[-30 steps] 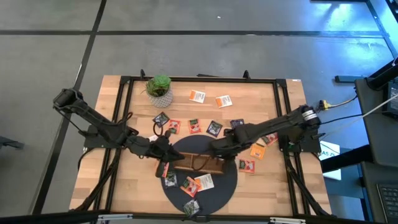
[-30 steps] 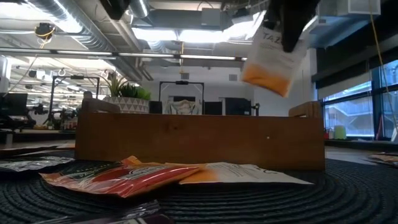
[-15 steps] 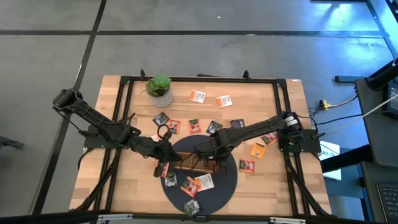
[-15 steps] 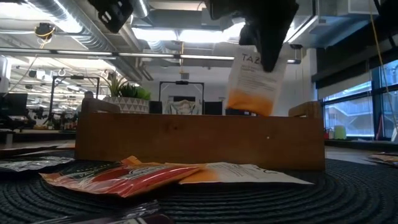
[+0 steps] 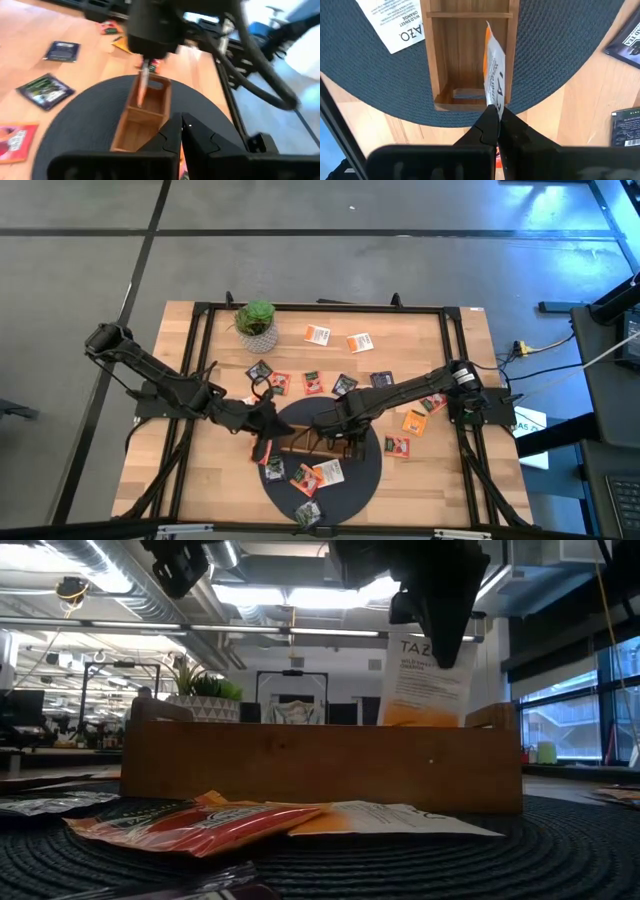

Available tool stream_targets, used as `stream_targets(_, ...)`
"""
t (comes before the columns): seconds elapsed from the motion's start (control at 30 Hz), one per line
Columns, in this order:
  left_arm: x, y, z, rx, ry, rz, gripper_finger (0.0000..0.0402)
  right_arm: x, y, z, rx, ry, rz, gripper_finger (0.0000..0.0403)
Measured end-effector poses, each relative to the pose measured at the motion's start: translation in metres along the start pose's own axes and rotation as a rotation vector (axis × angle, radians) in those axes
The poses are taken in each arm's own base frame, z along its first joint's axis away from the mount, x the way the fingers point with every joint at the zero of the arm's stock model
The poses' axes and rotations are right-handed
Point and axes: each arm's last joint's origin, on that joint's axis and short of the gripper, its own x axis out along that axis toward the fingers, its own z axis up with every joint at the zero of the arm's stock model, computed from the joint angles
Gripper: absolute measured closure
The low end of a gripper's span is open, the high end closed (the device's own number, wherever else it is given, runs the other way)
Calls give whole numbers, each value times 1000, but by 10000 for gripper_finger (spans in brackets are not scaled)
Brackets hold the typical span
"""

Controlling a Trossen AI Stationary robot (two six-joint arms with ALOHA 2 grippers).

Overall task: Pick & Place Tea
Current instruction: Put the white tea bag into the right slot of the wooden organizer

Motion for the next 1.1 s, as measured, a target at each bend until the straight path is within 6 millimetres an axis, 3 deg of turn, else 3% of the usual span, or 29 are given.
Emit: stream_targets(1.1, 0, 0, 0, 2, 0, 13, 393, 3, 1, 2, -1, -11, 3, 395)
